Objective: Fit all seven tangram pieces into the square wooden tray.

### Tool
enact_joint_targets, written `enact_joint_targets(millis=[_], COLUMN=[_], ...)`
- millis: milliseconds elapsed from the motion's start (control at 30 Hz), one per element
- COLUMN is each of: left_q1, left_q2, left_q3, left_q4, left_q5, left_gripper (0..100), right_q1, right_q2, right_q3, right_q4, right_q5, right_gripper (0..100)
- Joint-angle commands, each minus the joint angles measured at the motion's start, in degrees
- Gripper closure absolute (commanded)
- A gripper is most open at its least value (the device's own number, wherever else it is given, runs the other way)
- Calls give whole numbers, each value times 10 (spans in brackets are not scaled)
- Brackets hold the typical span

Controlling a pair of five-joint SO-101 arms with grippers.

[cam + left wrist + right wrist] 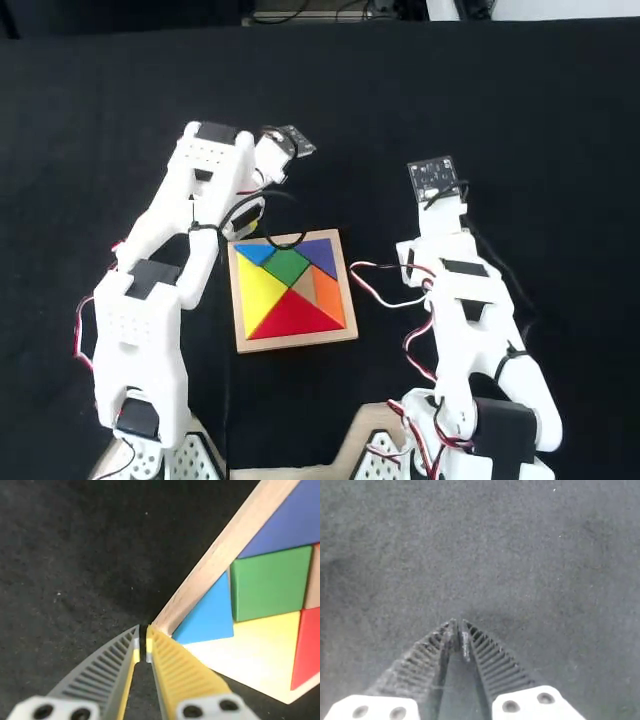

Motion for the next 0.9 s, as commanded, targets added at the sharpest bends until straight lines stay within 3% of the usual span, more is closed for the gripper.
enact_joint_targets(millis=[0,500,600,733,867], left_q1=[12,53,27,6,4], left_q2=[-10,-21,-66,-169,-304], left_q3=[11,-7,-18,-24,55], left_q4=[-18,-12,19,120,171], left_q5=[5,29,26,14,11], left_gripper=[970,970,970,970,970], right_q1=[-8,-8,-8,-8,-8], right_q2=[4,4,4,4,4], right_q3=[-44,-44,-44,-44,-44], right_q4=[3,4,4,4,5], right_q5=[6,6,6,6,6], right_gripper=[987,987,987,987,987])
